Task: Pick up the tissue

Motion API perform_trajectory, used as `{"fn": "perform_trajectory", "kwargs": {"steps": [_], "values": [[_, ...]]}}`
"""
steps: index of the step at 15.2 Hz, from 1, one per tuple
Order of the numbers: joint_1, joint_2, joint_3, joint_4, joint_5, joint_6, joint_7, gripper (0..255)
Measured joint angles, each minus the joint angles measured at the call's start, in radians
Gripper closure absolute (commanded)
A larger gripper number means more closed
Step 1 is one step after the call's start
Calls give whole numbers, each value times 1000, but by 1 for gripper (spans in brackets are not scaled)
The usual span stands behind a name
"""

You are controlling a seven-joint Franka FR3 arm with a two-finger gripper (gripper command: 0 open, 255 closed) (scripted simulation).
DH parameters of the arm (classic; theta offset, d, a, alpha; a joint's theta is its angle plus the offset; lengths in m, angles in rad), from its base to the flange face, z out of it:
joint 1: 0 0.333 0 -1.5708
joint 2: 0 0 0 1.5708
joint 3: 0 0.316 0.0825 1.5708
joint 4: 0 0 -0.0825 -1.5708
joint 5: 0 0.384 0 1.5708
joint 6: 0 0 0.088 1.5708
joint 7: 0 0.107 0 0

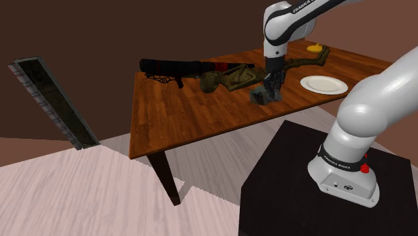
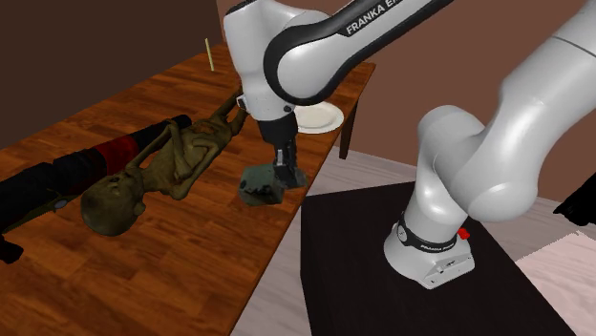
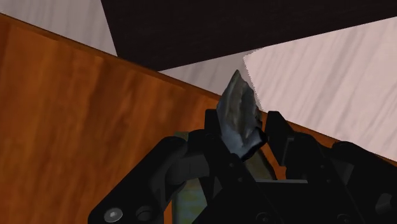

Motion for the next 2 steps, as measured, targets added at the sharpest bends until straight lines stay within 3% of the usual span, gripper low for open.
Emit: {"fn": "perform_trajectory", "kwargs": {"steps": [2], "values": [[0,-11,3,15,1,-26,2,255]]}}
